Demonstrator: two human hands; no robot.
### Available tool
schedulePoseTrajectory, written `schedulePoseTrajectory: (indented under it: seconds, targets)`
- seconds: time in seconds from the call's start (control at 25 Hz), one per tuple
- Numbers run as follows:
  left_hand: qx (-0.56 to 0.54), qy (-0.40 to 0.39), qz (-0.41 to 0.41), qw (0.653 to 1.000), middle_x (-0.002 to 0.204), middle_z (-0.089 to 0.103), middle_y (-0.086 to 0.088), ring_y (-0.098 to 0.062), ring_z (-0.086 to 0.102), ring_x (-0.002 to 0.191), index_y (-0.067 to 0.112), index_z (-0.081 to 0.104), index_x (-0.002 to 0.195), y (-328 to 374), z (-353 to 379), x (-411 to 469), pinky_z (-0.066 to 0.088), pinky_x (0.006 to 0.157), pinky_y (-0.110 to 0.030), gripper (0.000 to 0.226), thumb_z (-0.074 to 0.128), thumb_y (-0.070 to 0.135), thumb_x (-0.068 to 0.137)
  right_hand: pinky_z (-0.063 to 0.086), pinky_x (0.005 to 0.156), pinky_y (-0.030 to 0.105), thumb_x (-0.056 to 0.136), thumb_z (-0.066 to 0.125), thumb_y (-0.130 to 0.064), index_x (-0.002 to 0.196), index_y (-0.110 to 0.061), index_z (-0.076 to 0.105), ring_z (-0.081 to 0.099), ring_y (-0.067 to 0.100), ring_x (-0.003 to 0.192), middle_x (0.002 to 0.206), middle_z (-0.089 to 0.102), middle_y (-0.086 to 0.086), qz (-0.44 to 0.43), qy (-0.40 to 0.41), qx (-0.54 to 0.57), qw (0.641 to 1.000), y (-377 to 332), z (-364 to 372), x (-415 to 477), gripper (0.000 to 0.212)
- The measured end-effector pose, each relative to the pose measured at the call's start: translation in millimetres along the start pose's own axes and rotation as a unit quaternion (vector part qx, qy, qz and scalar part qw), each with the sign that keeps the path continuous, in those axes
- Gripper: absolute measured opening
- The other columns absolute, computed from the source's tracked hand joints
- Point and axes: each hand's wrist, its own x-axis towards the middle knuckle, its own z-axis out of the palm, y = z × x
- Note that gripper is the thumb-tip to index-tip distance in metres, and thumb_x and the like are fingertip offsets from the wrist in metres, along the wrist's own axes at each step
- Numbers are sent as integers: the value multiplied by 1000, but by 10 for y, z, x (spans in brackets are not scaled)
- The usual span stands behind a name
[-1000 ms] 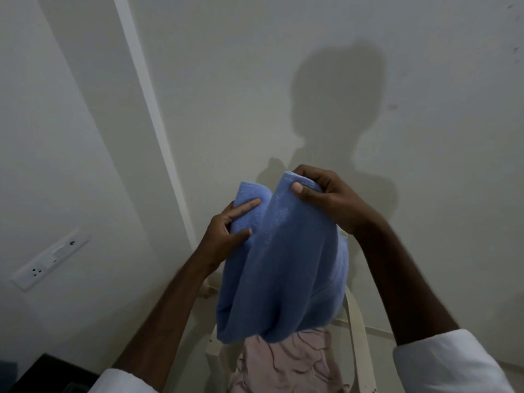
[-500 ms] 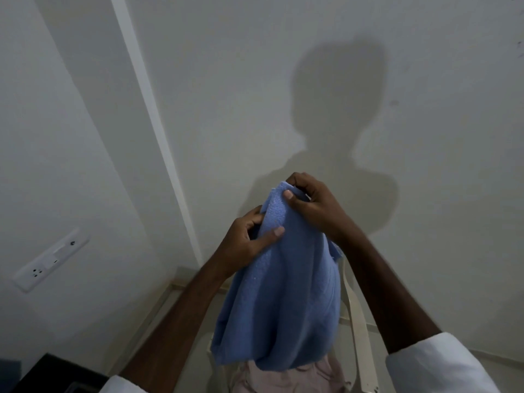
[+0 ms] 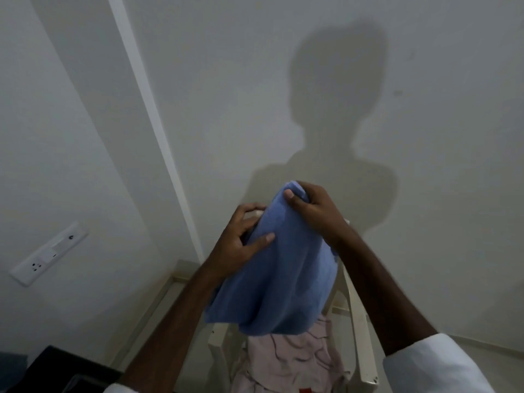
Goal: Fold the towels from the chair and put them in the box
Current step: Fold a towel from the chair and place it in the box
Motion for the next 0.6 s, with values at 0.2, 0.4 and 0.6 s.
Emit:
schedulePoseTrajectory:
  seconds: [0.2,0.4,0.6]
  targets:
    - [22,-37,-215,976,97,69,34,14,64,92,58,64,99,-882,114,-795,51,75,-21,49,74,78,56,49,76,36,99,59,-28,94,-5,67,60,14,86,88,65,4,14,87,142,986,-51,-204,22,25]
    - [118,80,-151,978,86,64,21,18,60,83,28,64,94,-807,-173,-548,41,71,-1,34,57,53,72,47,77,31,100,59,-27,95,-7,69,59,11,85,89,66,0,36,104,92,990,201,-659,-55,23]
    - [241,7,27,970,78,61,-1,-11,61,74,9,67,89,-205,-722,-39,46,66,-25,36,53,42,91,48,86,35,103,57,-30,103,-14,70,64,18,98,104,71,9,153,161,103,970,728,-824,-223,21]
